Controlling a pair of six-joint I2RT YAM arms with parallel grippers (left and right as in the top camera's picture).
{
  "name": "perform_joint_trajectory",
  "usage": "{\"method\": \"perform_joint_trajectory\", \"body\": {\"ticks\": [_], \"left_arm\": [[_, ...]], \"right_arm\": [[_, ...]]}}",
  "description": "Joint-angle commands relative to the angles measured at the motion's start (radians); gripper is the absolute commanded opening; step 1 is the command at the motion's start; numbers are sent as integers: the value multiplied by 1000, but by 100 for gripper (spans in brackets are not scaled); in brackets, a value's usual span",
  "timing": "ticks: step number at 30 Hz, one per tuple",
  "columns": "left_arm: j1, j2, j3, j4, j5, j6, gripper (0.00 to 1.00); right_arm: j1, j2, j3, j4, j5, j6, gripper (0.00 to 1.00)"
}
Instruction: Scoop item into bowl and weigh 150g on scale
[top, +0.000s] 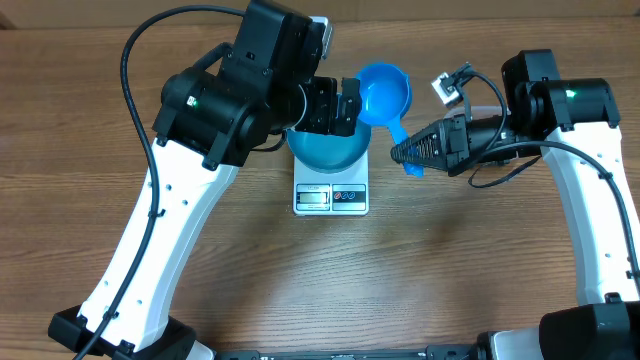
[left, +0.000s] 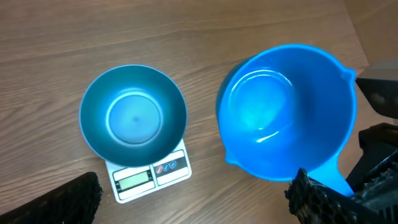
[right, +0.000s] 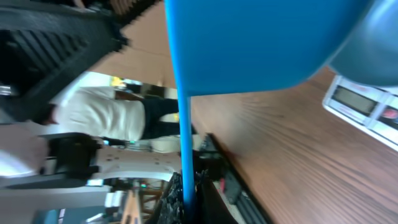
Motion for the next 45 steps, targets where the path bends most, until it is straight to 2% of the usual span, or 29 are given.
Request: {"method": "perform_joint_trajectory", "body": {"ticks": [1, 7, 10, 13, 16, 20, 23, 26, 30, 33, 37, 39, 45], "left_arm": [[4, -9, 20, 2, 40, 16, 100], [4, -8, 20, -4, 40, 73, 99], [5, -8, 20, -3, 39, 99, 96], [5, -8, 20, 0, 40, 99, 85], [3, -8, 20, 0, 41, 98, 67], [3, -8, 20, -6, 75, 98, 61], [3, -8, 20, -2, 85, 98, 66], [3, -5, 20, -3, 85, 98, 81], [3, 5, 20, -8, 90, 98, 82], [3, 20, 20, -11, 92, 98, 63], [3, 35, 20, -11, 96, 98, 47], [3, 40, 20, -11, 114, 99, 42], [3, 42, 20, -5, 118, 101, 38]], "right_arm": [[-2, -30, 31, -1, -107, -23, 4], [-1, -30, 31, -9, -107, -28, 4], [0, -30, 31, -50, -108, -77, 4], [0, -30, 31, -118, -108, -151, 4], [1, -30, 31, -156, -118, -195, 4], [18, -30, 31, -154, -126, -203, 4], [39, -31, 31, -151, -126, -206, 4], [63, -31, 31, -142, -126, -206, 4], [78, -30, 31, -129, -134, -206, 4], [78, -30, 31, -125, -138, -206, 4], [78, -30, 31, -124, -144, -206, 4], [78, -30, 31, -124, -144, -206, 4], [78, -30, 31, -124, -145, -205, 4]]}}
